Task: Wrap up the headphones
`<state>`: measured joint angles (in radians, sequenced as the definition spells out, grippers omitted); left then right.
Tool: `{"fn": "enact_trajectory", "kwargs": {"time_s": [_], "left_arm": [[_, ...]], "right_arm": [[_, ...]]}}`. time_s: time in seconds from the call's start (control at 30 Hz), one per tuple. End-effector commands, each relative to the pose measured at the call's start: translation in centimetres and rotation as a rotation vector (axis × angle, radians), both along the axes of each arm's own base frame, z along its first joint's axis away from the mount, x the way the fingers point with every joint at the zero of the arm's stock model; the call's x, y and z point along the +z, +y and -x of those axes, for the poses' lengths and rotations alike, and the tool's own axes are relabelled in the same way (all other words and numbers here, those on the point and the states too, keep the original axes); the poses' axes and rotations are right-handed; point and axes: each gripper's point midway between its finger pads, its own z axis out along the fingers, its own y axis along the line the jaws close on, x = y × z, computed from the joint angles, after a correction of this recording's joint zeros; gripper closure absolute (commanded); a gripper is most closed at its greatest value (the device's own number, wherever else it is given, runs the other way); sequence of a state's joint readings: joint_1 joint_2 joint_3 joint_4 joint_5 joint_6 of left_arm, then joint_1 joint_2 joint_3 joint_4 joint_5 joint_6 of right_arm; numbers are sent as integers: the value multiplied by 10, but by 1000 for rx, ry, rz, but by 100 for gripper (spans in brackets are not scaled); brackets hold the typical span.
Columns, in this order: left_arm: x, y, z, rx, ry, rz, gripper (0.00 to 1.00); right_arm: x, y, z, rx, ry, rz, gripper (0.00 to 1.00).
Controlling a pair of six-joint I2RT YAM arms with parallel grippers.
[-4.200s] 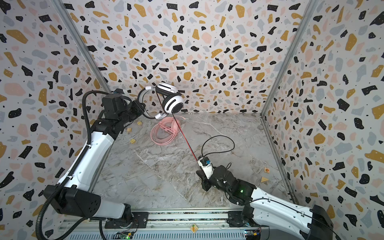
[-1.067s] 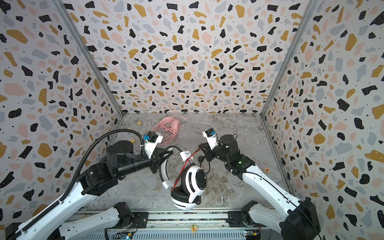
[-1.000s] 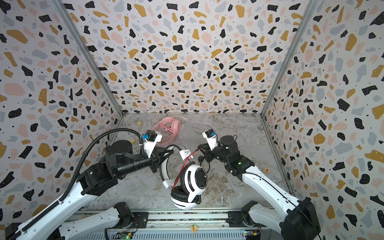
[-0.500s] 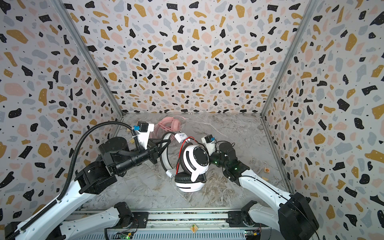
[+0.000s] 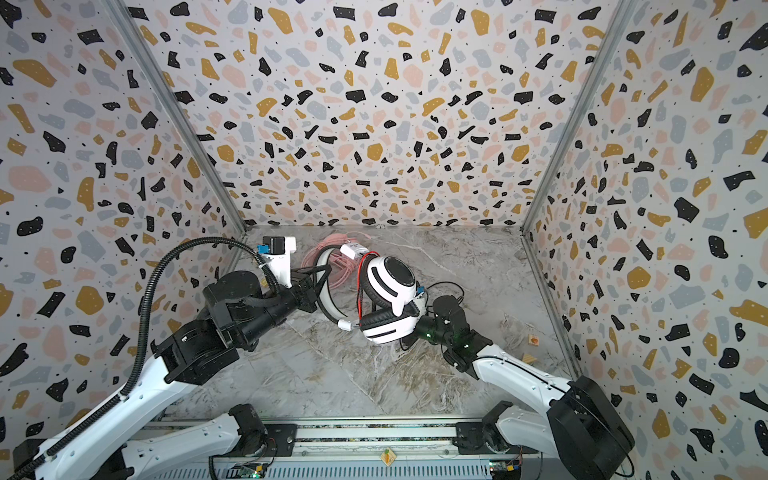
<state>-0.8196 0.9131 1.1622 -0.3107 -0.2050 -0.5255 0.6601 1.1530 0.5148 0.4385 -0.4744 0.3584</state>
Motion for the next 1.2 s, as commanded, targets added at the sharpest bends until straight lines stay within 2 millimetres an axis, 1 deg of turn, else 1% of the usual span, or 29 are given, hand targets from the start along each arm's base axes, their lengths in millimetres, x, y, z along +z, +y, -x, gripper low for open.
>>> {"fn": "enact_trajectory", "kwargs": {"time_s": [0.0,0.13,0.2,0.33,0.47,0.6,0.73,0.8,0.83,0.97,1.17], "left_arm": [[71,23,1,81,-131,212,100],[73,26,-5,111,-131,205,100],[70,29,-14,145,-120,194,100],[59,31,-39,162,-69,208,100],[51,37,-67,167,-33,261,100],[44,51,-91,217,-17,298,100],[37,60,-106,262,14,317,100],[29,70,-114,335,35,302,100],[22,78,-119,388,54,301,100],[8,92,-128,486,79,305,100],[-2,111,-139,607,83,259,100]], "right_arm": [[2,-1,3,-7,-23,-5,86],[-5,-1,7,3,-2,7,87],[-8,-2,10,-2,-4,10,87],[-15,-2,15,4,18,18,88],[-20,-4,22,-5,14,30,89],[-23,-6,26,-1,22,54,90],[-24,-7,33,2,23,73,92],[-23,-5,37,5,14,96,92],[-21,-4,39,-1,0,111,92],[-17,-1,47,-2,-25,151,93],[-9,0,64,2,-66,227,93]]}}
